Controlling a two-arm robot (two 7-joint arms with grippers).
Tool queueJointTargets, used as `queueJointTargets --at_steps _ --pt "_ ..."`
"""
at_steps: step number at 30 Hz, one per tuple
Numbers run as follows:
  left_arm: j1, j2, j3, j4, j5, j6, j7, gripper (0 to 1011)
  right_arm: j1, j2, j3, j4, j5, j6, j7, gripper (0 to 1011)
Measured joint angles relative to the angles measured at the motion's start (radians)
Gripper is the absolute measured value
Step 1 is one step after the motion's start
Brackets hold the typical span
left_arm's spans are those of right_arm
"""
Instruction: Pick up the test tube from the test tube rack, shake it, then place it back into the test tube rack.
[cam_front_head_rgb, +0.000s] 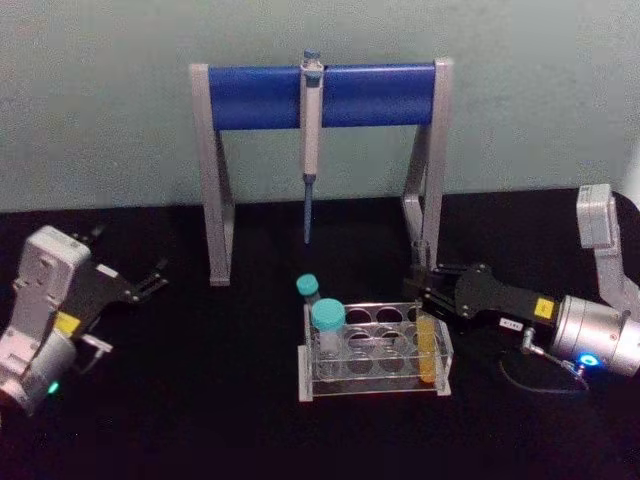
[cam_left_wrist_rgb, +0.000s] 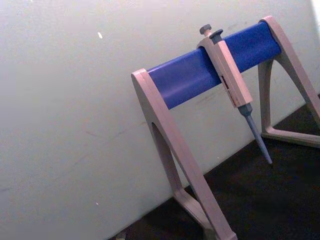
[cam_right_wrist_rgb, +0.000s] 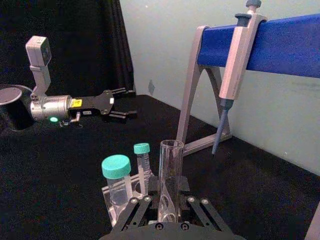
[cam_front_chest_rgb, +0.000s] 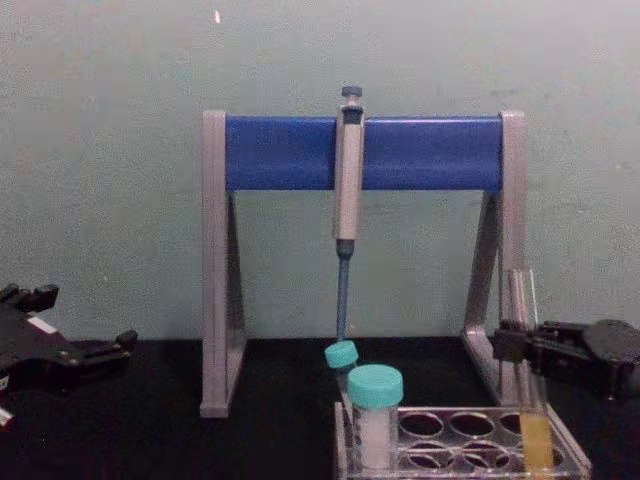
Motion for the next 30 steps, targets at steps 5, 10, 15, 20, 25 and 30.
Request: queueJointTargets --at_steps 5,10,15,20,25,30 --pt "0.000 0.000 0.000 0.000 0.000 0.000 0.000 1001 0.000 0.000 0.000 0.000 0.000 0.000 0.000 232" --pt "0.000 0.000 0.000 0.000 0.000 0.000 0.000 1001 0.000 0.000 0.000 0.000 0.000 0.000 0.000 232" --pt "0.000 0.000 0.000 0.000 0.000 0.000 0.000 1001 -0.003 0.000 0.001 -0.003 0.002 -0.012 0.009 232" --pt "0.000 0.000 0.000 0.000 0.000 0.000 0.000 1001 -0.011 0.001 0.006 -0.012 0.013 -0.039 0.029 232" --pt "0.000 0.000 0.000 0.000 0.000 0.000 0.000 1002 -0.022 0.004 0.015 -0.026 0.027 -0.062 0.042 232" --pt "0.000 0.000 0.000 0.000 0.000 0.000 0.000 1001 -0.029 0.007 0.022 -0.038 0.033 -0.078 0.046 232"
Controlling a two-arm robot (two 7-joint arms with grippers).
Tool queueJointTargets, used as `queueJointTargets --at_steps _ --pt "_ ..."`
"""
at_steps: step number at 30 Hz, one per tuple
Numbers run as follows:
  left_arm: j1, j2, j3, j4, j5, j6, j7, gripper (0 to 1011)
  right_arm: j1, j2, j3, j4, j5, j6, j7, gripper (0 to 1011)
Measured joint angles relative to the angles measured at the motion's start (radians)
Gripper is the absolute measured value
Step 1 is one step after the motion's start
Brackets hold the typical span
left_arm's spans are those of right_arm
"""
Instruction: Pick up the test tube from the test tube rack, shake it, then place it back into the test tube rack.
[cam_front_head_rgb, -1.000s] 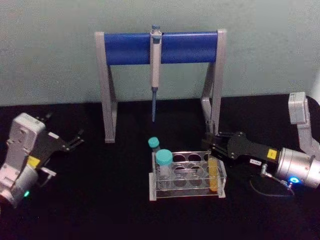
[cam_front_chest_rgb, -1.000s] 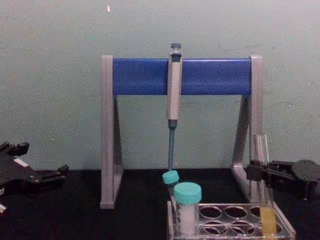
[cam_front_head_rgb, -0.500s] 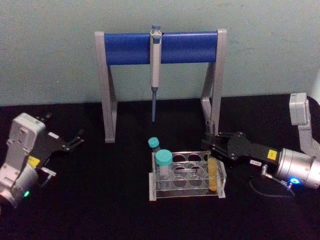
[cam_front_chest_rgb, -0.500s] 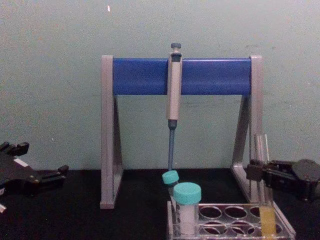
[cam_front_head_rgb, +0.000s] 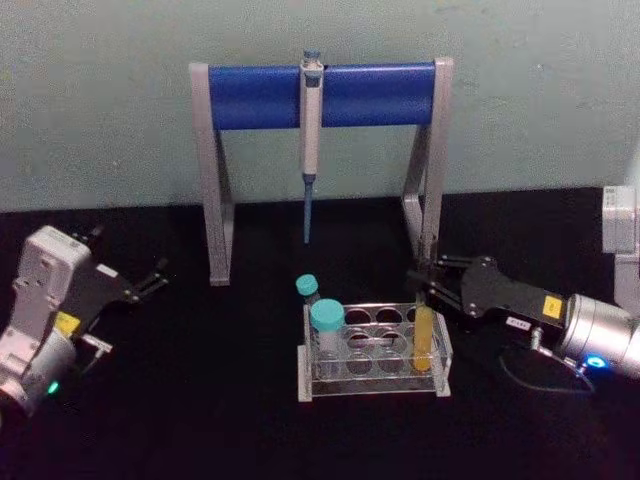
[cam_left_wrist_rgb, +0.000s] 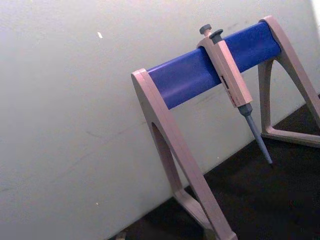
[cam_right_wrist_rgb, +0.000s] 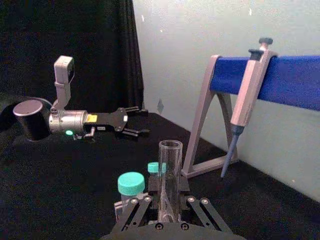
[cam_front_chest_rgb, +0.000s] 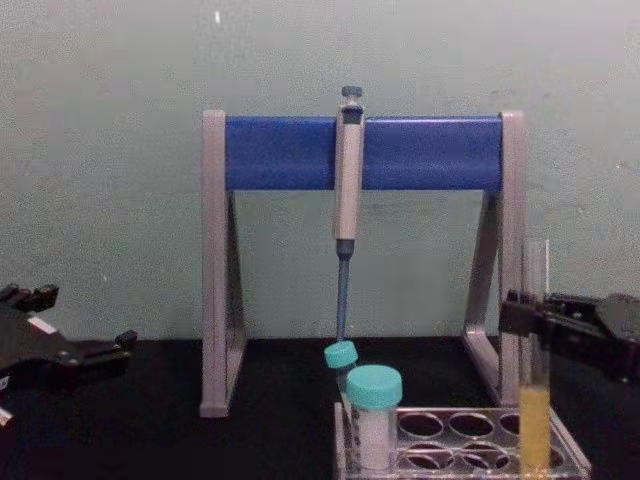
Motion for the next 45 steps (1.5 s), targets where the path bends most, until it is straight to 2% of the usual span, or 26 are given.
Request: queueJointTargets --at_steps 13,24,34,45 --pt "0.000 0.000 0.000 0.000 0.000 0.000 0.000 1001 -0.013 0.013 0.022 -0.044 0.012 -0.028 0.001 232" --pt "0.000 0.000 0.000 0.000 0.000 0.000 0.000 1001 -0.009 0.012 0.037 -0.079 0.018 -0.028 -0.030 232" --pt "0.000 0.000 0.000 0.000 0.000 0.000 0.000 1001 0.030 -0.015 0.033 -0.068 0.014 -0.036 -0.028 232" --pt "0.000 0.000 0.000 0.000 0.000 0.000 0.000 1001 0.089 -0.067 0.004 -0.001 0.005 -0.042 -0.004 232"
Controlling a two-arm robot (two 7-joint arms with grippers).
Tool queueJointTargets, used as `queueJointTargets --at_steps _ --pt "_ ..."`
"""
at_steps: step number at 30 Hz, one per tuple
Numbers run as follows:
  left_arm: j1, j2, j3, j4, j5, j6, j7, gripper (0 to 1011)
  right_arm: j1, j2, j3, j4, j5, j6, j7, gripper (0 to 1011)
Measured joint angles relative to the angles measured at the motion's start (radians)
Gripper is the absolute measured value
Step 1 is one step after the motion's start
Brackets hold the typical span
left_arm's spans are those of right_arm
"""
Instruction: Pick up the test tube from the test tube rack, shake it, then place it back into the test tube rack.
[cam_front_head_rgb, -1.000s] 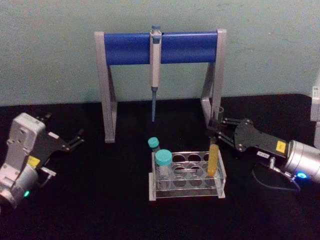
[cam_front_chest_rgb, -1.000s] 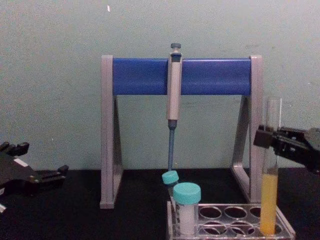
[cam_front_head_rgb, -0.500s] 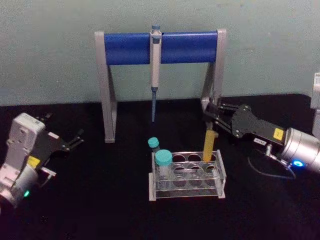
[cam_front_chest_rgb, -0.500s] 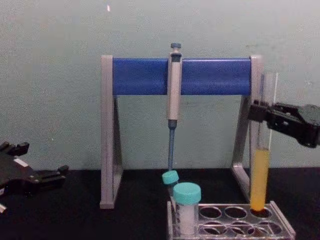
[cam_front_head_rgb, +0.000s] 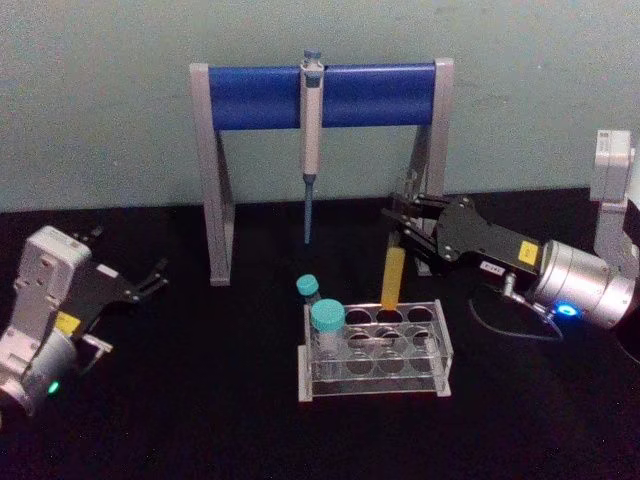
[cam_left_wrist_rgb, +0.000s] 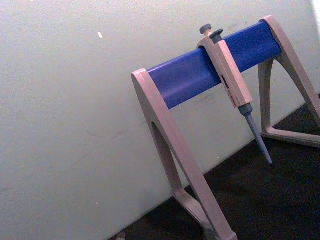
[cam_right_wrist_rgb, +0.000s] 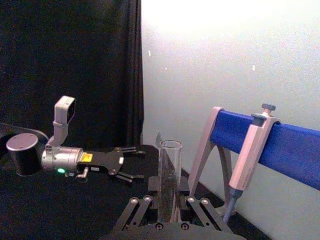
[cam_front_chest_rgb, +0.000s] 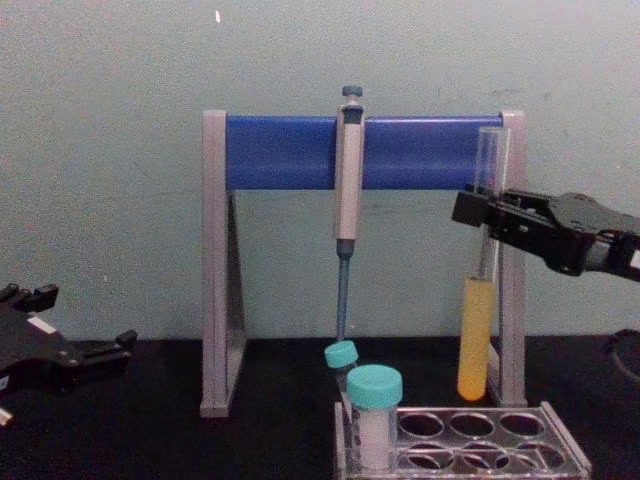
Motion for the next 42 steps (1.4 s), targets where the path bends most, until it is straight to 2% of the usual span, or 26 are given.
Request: queueJointTargets --at_steps 7,42 --pt "0.000 0.000 0.000 0.000 0.000 0.000 0.000 1001 0.009 -0.010 -0.003 0.012 -0.008 -0.010 -0.005 232" --pt "0.000 0.000 0.000 0.000 0.000 0.000 0.000 1001 0.008 -0.009 -0.004 0.012 -0.006 -0.008 -0.003 232"
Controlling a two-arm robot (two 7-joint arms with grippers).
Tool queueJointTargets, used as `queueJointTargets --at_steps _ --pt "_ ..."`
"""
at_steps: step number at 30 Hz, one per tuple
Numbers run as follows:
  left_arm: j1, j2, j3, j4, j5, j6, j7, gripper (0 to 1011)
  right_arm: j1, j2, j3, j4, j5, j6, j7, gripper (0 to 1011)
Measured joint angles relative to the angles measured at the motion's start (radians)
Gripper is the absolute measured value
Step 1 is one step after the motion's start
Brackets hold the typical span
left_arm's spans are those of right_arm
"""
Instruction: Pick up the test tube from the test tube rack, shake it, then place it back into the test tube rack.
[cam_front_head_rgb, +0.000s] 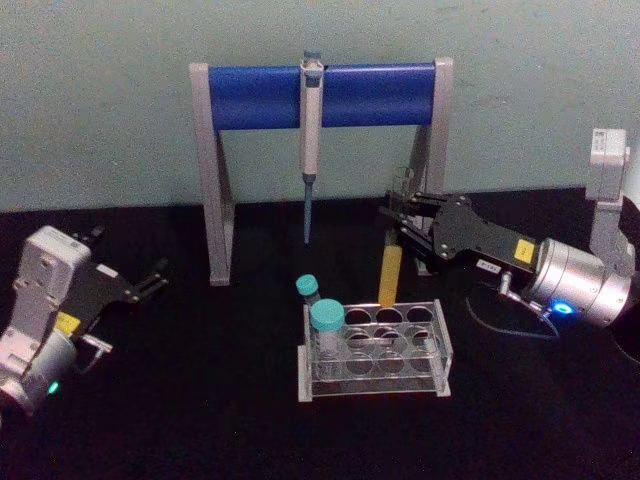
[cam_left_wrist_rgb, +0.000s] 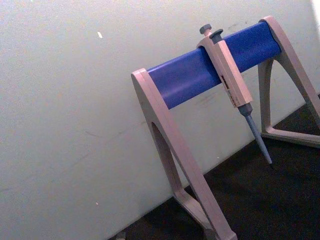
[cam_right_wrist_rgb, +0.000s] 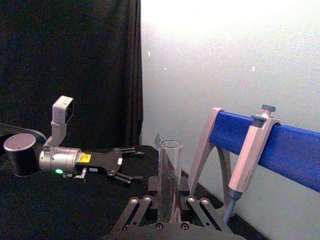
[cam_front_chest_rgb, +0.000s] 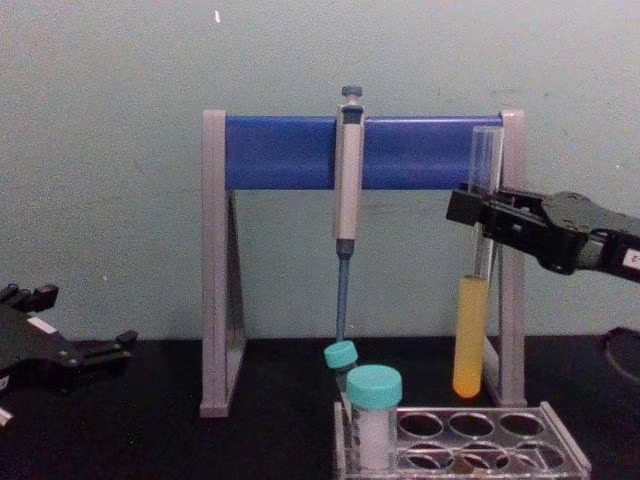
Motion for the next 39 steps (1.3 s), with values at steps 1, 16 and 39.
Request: queueJointTargets --at_steps 1,16,39 --pt "0.000 0.000 0.000 0.000 0.000 0.000 0.000 1001 0.000 0.000 0.000 0.000 0.000 0.000 0.000 232" --pt "0.000 0.000 0.000 0.000 0.000 0.000 0.000 1001 0.000 0.001 0.005 -0.004 -0.002 -0.003 -0.006 232" --pt "0.000 0.000 0.000 0.000 0.000 0.000 0.000 1001 -0.016 0.008 -0.017 -0.045 0.052 0.008 0.080 232"
